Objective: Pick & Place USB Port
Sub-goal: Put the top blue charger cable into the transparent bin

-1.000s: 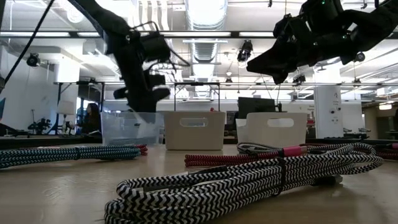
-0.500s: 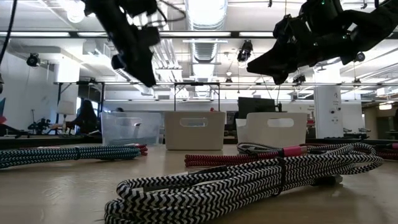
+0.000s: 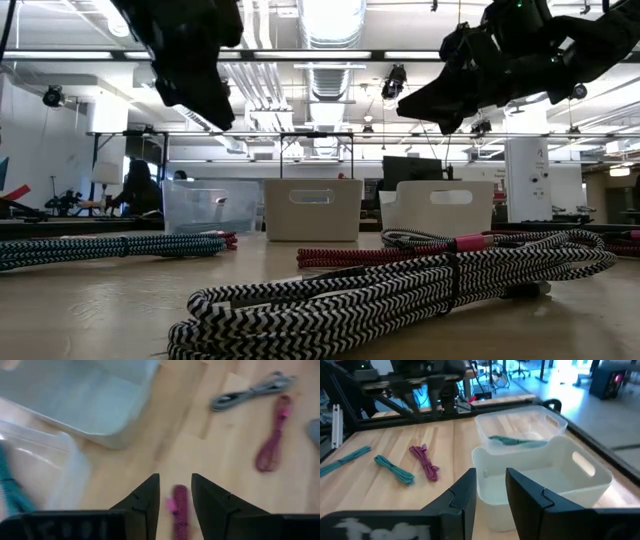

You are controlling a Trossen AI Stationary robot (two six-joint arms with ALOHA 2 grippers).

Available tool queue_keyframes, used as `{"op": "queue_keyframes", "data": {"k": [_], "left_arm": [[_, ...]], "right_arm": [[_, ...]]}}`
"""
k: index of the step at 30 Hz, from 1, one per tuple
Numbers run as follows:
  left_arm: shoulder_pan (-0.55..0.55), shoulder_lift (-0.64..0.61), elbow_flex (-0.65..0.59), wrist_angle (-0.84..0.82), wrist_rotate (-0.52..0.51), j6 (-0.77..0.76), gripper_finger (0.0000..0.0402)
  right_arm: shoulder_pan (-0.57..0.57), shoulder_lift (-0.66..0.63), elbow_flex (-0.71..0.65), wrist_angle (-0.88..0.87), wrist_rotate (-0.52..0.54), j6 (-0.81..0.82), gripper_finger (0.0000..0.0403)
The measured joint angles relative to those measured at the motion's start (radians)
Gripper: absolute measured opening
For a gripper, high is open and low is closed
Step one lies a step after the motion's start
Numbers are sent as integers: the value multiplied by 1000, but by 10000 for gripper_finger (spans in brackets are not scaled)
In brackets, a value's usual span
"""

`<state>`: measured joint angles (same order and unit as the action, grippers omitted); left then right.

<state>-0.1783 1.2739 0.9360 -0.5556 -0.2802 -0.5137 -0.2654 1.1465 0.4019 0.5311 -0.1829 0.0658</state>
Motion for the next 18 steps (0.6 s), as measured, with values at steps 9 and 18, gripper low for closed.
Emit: {"op": "queue_keyframes", "data": {"k": [9,18], "left_arm": [[-170,41,-7,6,0,-247,114],[-284,186,-11,5,0,-425,115]], "right_arm": [[-1,0,77,27,2,-197,113],[-1,-1,185,21,2,-226,118]]}}
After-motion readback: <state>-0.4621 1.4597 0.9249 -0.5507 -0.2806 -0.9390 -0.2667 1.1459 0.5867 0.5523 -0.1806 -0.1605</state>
